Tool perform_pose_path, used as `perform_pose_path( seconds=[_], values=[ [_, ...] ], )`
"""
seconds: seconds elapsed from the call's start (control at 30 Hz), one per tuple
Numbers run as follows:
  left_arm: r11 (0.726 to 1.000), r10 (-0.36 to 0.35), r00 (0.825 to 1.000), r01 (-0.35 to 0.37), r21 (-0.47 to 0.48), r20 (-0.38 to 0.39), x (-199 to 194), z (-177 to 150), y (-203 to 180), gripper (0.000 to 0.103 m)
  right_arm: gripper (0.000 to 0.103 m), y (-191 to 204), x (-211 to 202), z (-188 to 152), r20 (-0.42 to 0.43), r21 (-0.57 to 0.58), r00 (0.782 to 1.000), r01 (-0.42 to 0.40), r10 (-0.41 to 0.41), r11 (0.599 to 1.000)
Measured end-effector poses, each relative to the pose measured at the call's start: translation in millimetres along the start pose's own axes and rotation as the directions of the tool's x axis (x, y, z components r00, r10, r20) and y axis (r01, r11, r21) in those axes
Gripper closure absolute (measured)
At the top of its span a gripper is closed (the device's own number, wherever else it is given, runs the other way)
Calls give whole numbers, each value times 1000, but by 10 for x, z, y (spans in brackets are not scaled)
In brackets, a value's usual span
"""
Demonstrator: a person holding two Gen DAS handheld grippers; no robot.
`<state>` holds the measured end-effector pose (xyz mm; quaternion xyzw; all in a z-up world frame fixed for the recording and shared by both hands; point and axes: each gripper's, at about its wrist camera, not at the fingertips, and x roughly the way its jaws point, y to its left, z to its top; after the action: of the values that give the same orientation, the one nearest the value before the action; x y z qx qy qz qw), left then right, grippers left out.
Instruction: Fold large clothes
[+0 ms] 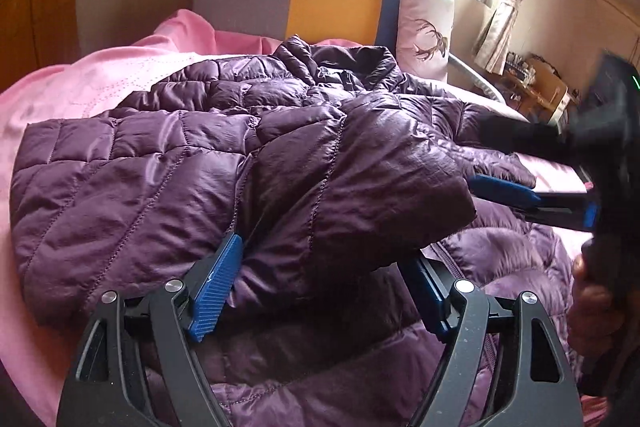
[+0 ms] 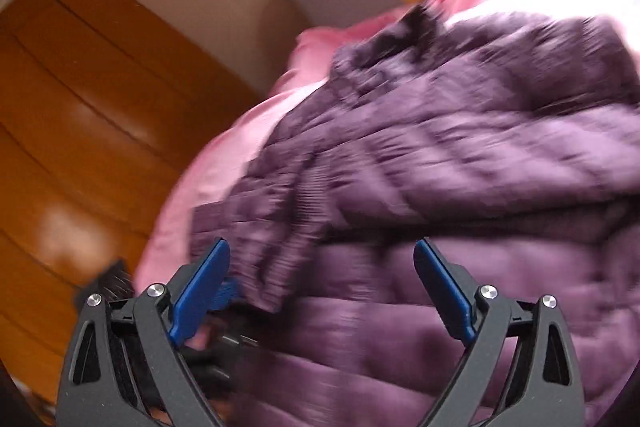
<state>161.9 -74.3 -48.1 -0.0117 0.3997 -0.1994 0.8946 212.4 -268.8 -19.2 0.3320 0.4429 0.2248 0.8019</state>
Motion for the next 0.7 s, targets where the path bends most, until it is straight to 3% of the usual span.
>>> perform_pose_path(
  seconds=[0.07,0.13,0.2,0.27,0.4,0.47,0.63,0.7],
  values=[
    [1000,-2,1000,2,13,6,-69,-21,-15,18,9,34,186,37,-40,8,999,10,-10,1000],
    [1000,-2,1000,2,22,19,-105,-48,-12,16,20,68,390,44,-100,18,995,-4,6,1000],
    [1000,6,1000,-7,23,23,-158,-89,10,15,61,154,547,48,-136,-17,990,29,-31,999],
    [1000,13,999,-13,7,45,-265,-132,43,15,84,315,664,28,-159,-102,982,81,-97,992],
    [999,11,995,-7,-46,101,-557,-284,150,15,92,706,626,108,-122,-237,982,112,-144,965],
    [990,118,985,-107,-93,127,-655,-346,257,15,93,910,487,232,-70,-264,990,97,-119,960],
    [913,262,961,-219,-344,85,-676,-248,789,14,93,1251,20,608,91,-277,995,66,-42,959],
    [891,285,957,-245,-381,50,-597,-160,929,14,93,1275,-101,755,138,-263,990,78,-42,962]
  ],
)
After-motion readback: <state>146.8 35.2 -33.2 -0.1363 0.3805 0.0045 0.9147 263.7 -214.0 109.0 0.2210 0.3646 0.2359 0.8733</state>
